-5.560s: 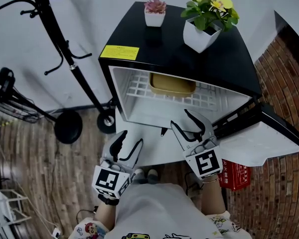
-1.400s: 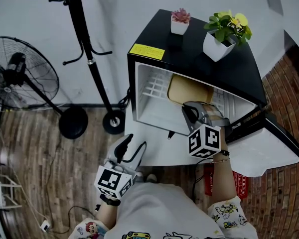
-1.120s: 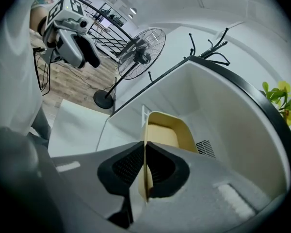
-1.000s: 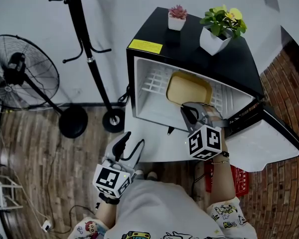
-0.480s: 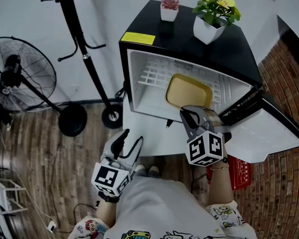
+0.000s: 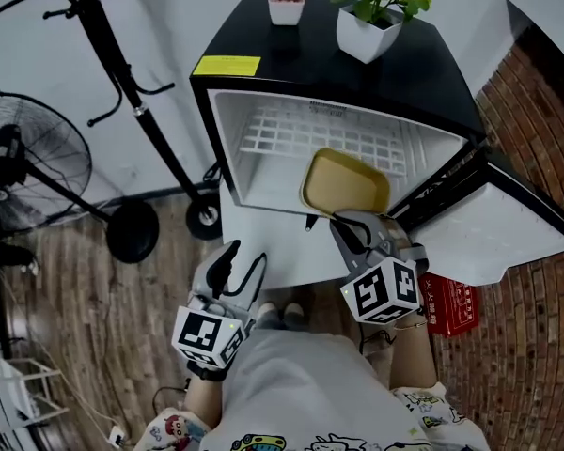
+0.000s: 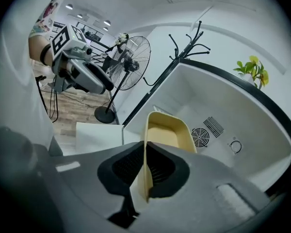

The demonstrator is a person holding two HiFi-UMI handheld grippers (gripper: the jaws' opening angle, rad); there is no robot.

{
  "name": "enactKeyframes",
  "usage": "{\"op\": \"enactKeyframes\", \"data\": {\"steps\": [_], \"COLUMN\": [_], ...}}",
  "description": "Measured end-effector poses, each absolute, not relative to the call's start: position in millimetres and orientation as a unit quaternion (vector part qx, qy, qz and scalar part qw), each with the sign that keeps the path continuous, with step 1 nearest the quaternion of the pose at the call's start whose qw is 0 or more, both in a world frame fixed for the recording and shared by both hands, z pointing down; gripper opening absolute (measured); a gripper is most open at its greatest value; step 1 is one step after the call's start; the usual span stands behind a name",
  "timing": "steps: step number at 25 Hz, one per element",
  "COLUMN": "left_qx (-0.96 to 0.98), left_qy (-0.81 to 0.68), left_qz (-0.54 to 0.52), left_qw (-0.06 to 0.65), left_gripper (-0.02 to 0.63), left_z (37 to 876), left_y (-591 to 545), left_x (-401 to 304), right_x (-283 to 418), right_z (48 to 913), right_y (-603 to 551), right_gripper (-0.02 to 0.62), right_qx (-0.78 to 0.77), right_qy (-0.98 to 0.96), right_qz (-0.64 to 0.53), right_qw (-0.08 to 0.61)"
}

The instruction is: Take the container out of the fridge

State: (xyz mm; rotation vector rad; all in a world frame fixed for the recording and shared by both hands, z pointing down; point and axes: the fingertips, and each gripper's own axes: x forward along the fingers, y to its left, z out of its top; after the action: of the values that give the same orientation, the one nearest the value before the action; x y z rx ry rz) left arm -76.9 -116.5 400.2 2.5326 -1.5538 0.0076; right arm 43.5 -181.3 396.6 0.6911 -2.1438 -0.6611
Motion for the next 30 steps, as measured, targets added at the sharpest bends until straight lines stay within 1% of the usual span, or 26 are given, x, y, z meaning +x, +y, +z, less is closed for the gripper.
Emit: {"op": "enactKeyframes", "data": {"steps": [15, 30], "left_qx": [0.87, 0.884], "left_qy": [-0.483, -0.456], "left_qz": [0.025, 0.031], "left_qw": [0.099, 0.097], "left_gripper": [0.179, 0.12], "left_z": [410.3, 418.0], "left_y": [-137.1, -146.9], "left_x": [-51.9, -36.2], "right_x": [76.1, 92.9], "right_z": [424.3, 424.7], "right_y": [-166.1, -158.0], "right_gripper": [0.018, 0.018], "right_qx": [0.33, 0.376], "right_qy": [-0.874, -0.889], "right_qz": [-0.131, -0.064], "right_qw": [0.332, 0.253]}}
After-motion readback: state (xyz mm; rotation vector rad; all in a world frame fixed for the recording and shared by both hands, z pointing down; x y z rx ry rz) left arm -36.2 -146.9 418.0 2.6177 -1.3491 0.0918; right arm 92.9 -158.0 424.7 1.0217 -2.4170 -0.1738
